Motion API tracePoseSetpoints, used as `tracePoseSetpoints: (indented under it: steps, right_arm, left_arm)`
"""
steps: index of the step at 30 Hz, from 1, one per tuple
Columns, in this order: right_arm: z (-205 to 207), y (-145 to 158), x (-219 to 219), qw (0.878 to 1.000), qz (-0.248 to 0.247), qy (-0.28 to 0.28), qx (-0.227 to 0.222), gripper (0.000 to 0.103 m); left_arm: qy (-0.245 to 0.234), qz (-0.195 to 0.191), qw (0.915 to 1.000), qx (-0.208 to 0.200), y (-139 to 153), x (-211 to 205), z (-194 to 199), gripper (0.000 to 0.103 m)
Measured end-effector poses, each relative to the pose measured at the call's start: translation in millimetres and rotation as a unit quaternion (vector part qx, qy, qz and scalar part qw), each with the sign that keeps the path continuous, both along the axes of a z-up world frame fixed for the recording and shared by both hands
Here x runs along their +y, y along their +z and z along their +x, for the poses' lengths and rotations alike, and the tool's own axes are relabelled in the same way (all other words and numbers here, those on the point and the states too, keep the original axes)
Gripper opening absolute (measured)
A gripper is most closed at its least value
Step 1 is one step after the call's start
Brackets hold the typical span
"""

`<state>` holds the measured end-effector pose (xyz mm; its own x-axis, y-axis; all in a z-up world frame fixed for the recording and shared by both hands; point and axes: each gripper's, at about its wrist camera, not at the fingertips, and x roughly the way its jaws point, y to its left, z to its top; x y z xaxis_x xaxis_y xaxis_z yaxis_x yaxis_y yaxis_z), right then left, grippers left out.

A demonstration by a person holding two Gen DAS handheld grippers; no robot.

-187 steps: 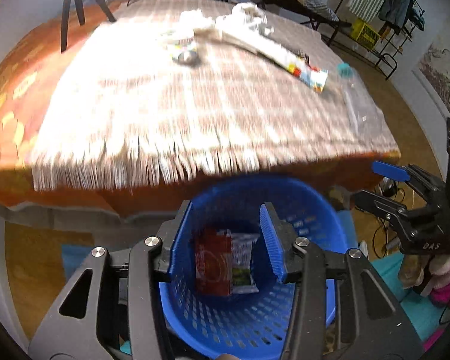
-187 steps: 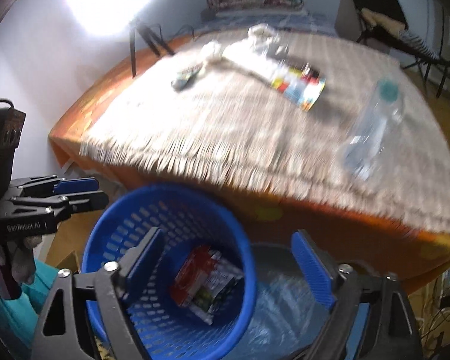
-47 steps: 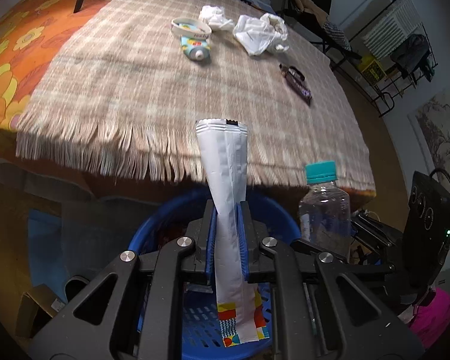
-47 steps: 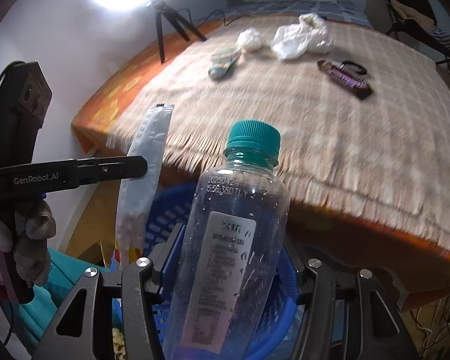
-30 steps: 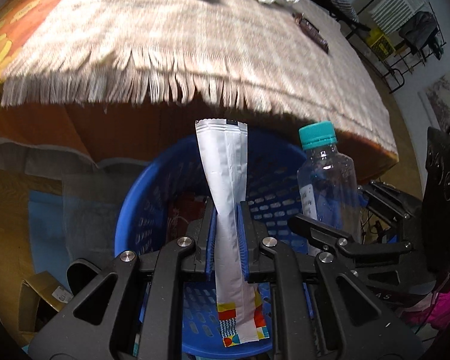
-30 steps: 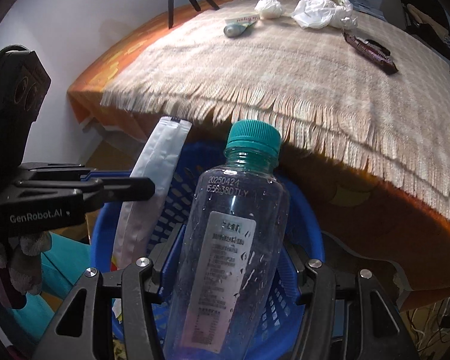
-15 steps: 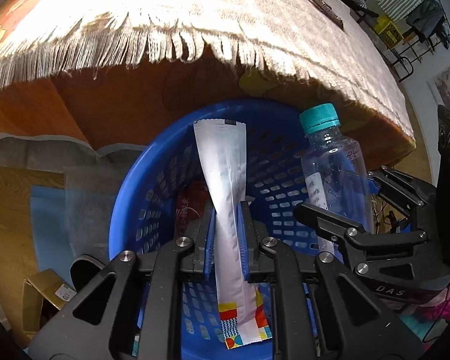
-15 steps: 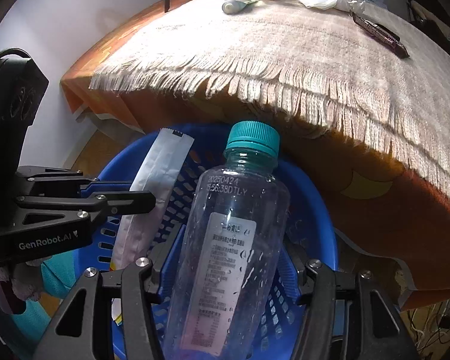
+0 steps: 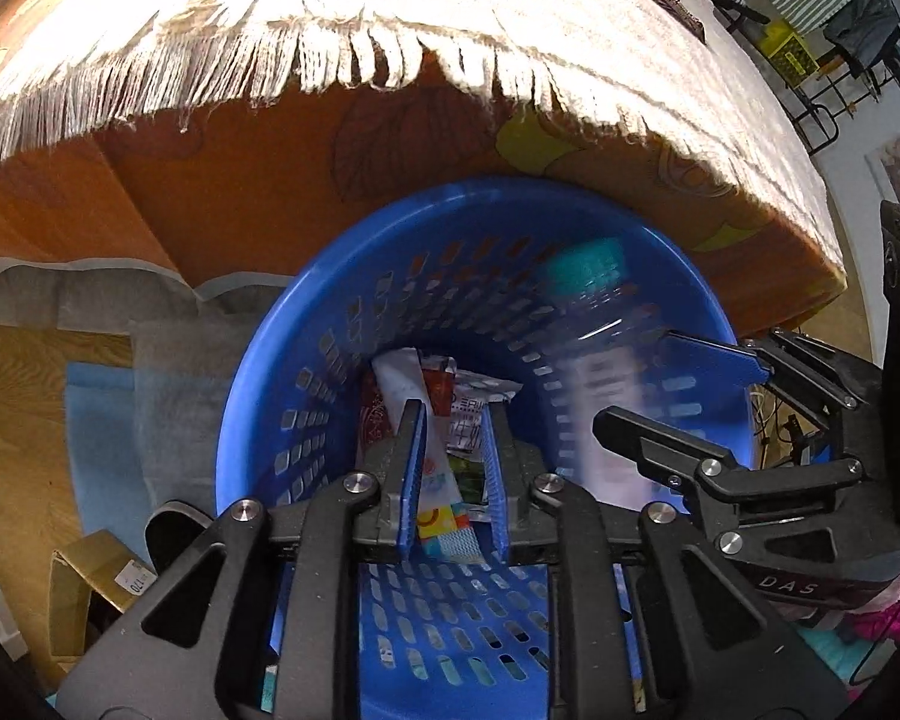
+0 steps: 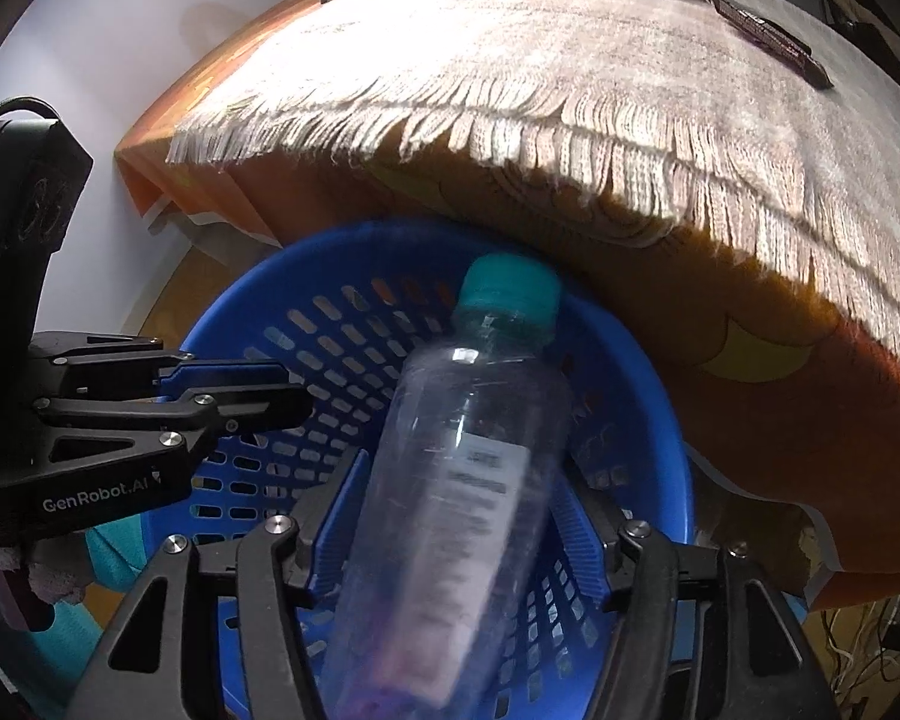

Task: Collect trash
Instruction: 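Open both tools to drop the bag and bottle into the basket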

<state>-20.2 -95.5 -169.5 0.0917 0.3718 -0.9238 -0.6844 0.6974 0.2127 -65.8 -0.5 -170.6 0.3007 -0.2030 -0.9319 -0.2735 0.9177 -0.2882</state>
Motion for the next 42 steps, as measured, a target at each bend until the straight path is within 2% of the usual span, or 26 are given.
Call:
tracePoseSetpoints:
  steps: [12, 24, 38, 42]
  right_arm:
    - [1, 4, -7, 1.0, 0.005, -0.014, -0.01, 0.073]
    - [1, 31, -10, 0.999, 0.016, -0.024, -0.045, 0.079]
    - [25, 76, -23, 0.994, 0.021, -0.054, -0.09, 0.08]
    - [34, 90, -27, 0.993, 0.037, -0.06, -0.098, 0.088]
  left_arm:
    - [0.009, 0.007, 0.9999, -0.009, 4, 4, -4, 0.017]
    - [0.005, 0.012, 0.9994, -0.032, 22, 5, 0, 0.017]
    - [0.009, 0.026, 0.9961, -0.084, 68, 22, 32, 0.017]
    - [0.02, 0.026, 0.9949, -0.095, 80, 32, 44, 0.017]
